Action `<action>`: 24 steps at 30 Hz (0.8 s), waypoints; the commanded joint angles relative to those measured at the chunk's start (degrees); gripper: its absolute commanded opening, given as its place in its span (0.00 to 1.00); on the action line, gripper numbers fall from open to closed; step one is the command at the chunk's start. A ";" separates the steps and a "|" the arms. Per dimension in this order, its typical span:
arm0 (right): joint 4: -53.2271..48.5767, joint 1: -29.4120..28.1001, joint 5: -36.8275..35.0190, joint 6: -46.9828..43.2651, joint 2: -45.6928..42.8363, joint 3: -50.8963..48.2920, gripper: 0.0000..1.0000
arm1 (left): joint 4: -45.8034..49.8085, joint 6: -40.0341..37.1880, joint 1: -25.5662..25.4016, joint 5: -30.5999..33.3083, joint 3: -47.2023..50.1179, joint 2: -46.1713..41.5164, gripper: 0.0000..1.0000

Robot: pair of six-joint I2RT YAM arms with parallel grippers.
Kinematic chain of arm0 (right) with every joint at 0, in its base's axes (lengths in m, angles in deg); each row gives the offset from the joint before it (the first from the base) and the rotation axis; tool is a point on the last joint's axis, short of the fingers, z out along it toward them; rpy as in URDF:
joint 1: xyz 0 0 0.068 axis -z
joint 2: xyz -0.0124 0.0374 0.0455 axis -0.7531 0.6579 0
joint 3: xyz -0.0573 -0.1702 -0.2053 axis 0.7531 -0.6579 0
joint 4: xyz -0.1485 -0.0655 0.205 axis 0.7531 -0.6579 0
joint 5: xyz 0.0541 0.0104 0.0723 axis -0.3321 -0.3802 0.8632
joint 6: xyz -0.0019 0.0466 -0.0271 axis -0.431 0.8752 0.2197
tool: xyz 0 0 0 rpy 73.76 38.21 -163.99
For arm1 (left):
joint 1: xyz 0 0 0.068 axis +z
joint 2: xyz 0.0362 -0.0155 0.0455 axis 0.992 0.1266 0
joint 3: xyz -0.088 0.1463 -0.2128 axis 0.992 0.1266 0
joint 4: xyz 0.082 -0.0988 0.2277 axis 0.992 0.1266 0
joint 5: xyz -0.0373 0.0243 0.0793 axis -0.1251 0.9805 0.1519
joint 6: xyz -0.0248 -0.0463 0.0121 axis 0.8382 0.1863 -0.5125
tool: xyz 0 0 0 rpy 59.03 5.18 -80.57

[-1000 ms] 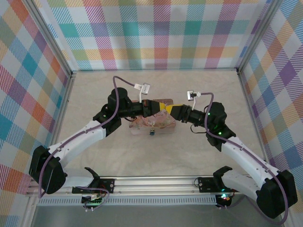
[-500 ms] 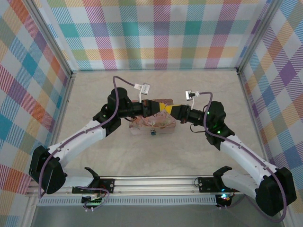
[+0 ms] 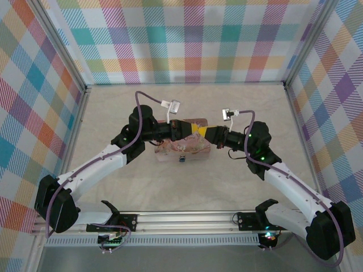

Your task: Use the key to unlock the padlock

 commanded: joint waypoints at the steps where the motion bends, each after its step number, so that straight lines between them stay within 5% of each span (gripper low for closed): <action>1: -2.97 -0.01 0.49 -3.10 -1.87 1.37 0.00 | 2.33 -0.97 0.26 3.79 -1.71 -1.30 0.40; 6: -10.28 1.49 -3.80 -5.93 -3.80 2.39 0.00 | 8.86 -1.74 1.89 12.87 0.60 -4.61 0.60; 16: -30.89 4.73 -22.13 -16.82 -4.85 5.14 0.00 | 30.35 -3.33 7.06 37.88 6.49 -7.41 0.73; 24: -30.80 5.16 -27.98 -18.18 -1.44 2.76 0.00 | 25.83 -1.46 12.90 39.20 8.93 0.86 0.81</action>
